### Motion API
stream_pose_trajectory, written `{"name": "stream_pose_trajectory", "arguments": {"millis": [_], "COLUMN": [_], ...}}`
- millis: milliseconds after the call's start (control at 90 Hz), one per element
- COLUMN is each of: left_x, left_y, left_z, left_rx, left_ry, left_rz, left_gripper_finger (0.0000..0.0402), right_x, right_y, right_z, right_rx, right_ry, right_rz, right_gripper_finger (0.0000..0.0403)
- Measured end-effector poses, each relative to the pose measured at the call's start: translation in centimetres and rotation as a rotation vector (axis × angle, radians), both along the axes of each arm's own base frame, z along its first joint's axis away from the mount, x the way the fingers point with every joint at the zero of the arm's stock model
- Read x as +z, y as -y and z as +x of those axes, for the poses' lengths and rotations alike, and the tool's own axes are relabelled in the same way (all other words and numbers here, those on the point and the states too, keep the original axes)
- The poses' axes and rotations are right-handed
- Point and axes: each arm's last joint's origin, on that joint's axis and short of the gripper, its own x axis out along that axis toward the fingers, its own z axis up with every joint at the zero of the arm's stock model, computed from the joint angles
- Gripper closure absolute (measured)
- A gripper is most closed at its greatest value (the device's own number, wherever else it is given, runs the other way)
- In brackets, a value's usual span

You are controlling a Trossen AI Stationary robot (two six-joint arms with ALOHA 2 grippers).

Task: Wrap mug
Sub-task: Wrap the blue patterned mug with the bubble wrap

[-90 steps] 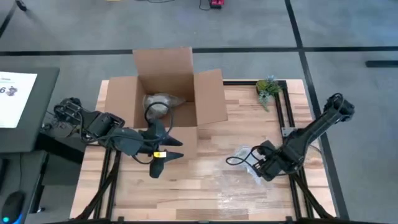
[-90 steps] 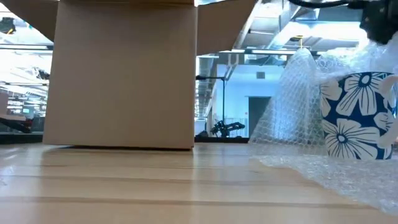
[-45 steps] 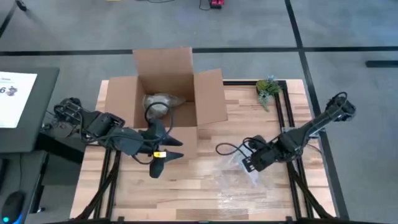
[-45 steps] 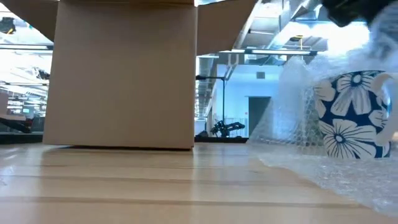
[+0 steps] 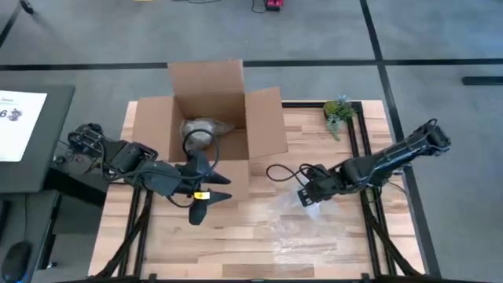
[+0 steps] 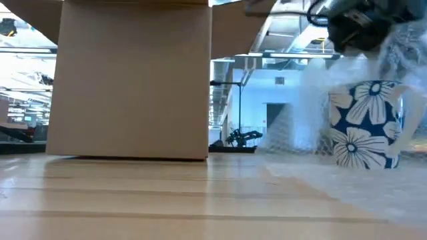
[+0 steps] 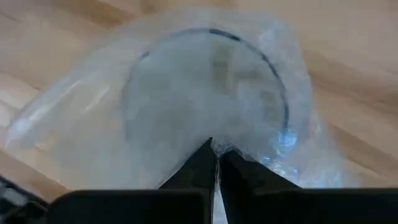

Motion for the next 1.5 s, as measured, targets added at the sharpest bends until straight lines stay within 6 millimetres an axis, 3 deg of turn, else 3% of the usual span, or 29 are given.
{"name": "stream_pose_trajectory", "arguments": {"millis": [189,311,544,667,767,1078,1200,1311,1500], "left_x": [0.0,0.0,0.0,0.0,-0.1,-0.1,-0.1,-0.1,0.0], "left_y": [0.0,0.0,0.0,0.0,0.0,0.0,0.0,0.0,0.0], "left_z": [0.0,0.0,0.0,0.0,0.0,0.0,0.0,0.0,0.0], "left_rx": [0.0,0.0,0.0,0.0,-0.005,-0.005,-0.005,-0.005,-0.005], "left_ry": [0.0,0.0,-0.002,-0.003,-0.007,-0.007,-0.006,-0.006,-0.006], "left_rz": [-0.001,0.0,0.001,0.002,0.014,0.014,0.014,0.013,0.012], "left_gripper_finger": [0.0226,0.0226,0.0226,0.0226,0.0226,0.0226,0.0226,0.0226,0.0226], "right_x": [-0.1,1.5,4.6,5.6,5.0,-1.2,-2.6,-1.7,3.0], "right_y": [-0.2,0.1,0.8,0.9,1.1,1.9,2.2,2.2,2.3], "right_z": [0.5,0.8,1.3,2.1,2.7,5.3,6.0,6.3,5.7], "right_rx": [0.04,0.029,0.065,0.072,0.077,0.143,0.187,0.207,0.209], "right_ry": [-0.024,-0.013,0.011,0.086,0.095,-0.196,-0.259,-0.266,-0.241], "right_rz": [0.007,0.01,-0.002,0.03,0.029,-0.044,-0.024,-0.019,-0.025], "right_gripper_finger": [0.0401,0.0382,0.031,0.0298,0.0306,0.0393,0.0397,0.0396,0.0402]}}
